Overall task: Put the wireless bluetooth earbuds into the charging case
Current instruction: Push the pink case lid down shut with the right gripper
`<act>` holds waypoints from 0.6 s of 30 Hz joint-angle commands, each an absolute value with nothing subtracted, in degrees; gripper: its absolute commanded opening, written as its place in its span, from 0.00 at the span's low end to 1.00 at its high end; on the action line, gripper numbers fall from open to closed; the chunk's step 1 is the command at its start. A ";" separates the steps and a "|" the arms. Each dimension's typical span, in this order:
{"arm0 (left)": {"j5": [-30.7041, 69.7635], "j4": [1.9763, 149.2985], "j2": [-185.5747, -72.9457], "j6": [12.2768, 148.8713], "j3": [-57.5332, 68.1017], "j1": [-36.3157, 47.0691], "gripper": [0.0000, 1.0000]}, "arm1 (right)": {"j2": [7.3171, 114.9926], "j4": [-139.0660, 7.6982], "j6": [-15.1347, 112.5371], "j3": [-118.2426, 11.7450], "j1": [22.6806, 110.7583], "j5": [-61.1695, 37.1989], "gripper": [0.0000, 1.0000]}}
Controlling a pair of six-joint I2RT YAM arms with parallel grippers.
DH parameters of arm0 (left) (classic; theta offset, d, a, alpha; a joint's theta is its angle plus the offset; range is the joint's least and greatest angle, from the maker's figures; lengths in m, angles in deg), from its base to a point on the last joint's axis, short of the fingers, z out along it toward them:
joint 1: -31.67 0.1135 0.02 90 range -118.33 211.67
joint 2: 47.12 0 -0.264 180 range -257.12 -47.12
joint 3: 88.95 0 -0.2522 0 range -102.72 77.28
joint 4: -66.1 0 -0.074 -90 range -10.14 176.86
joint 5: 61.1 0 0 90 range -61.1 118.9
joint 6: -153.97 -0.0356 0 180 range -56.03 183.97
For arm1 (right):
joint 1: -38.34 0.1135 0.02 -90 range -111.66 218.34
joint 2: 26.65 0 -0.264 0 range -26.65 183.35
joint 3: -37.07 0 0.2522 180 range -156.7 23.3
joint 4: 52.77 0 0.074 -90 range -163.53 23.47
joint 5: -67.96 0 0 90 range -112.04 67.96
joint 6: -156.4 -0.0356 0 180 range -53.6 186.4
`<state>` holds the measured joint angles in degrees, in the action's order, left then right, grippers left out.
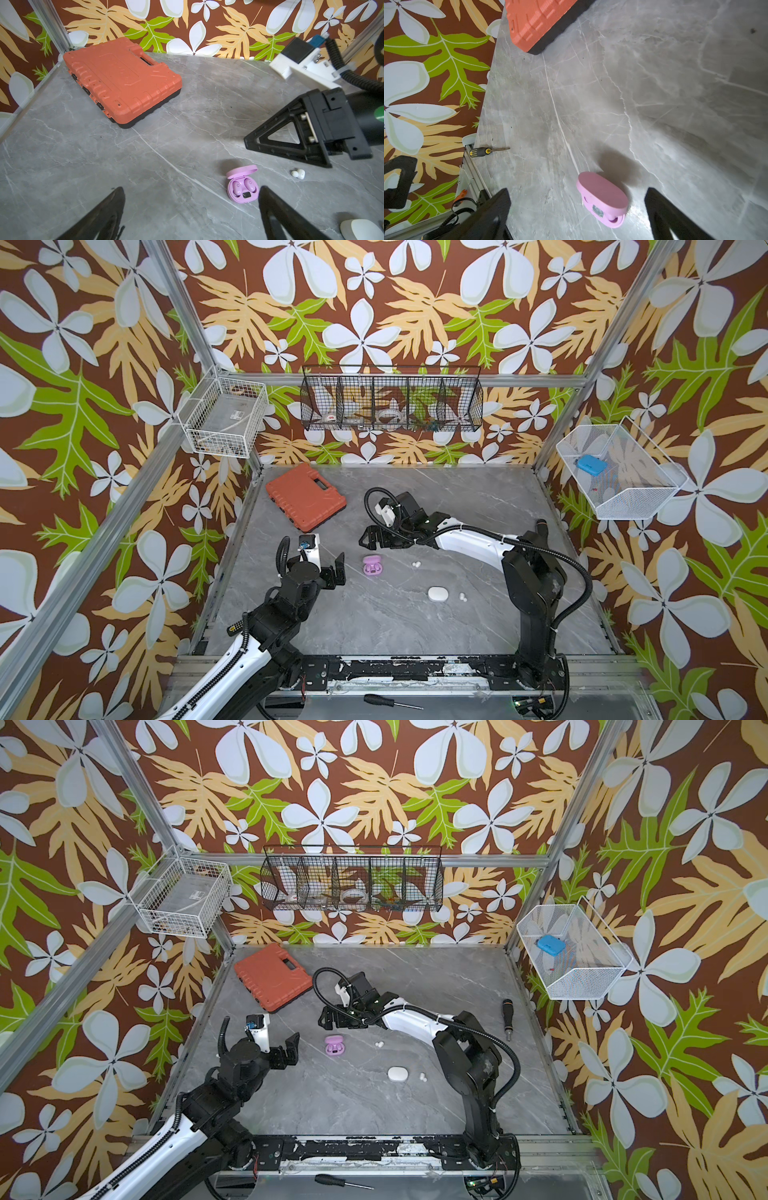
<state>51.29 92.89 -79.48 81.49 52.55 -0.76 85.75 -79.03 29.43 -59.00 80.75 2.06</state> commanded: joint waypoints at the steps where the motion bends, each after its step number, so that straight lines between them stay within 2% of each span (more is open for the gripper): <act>1: 51.09 90.97 -79.53 80.89 52.41 -0.76 1.00 | 86.45 -77.20 30.28 -59.58 80.77 4.03 1.00; 18: 50.53 90.92 -79.71 80.80 52.41 -0.77 1.00 | 89.02 -76.46 29.88 -59.60 82.70 6.43 1.00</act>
<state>50.88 92.87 -79.67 81.46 52.55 -0.76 88.81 -77.10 29.52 -59.13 82.59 5.80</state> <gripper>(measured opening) 0.999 0.998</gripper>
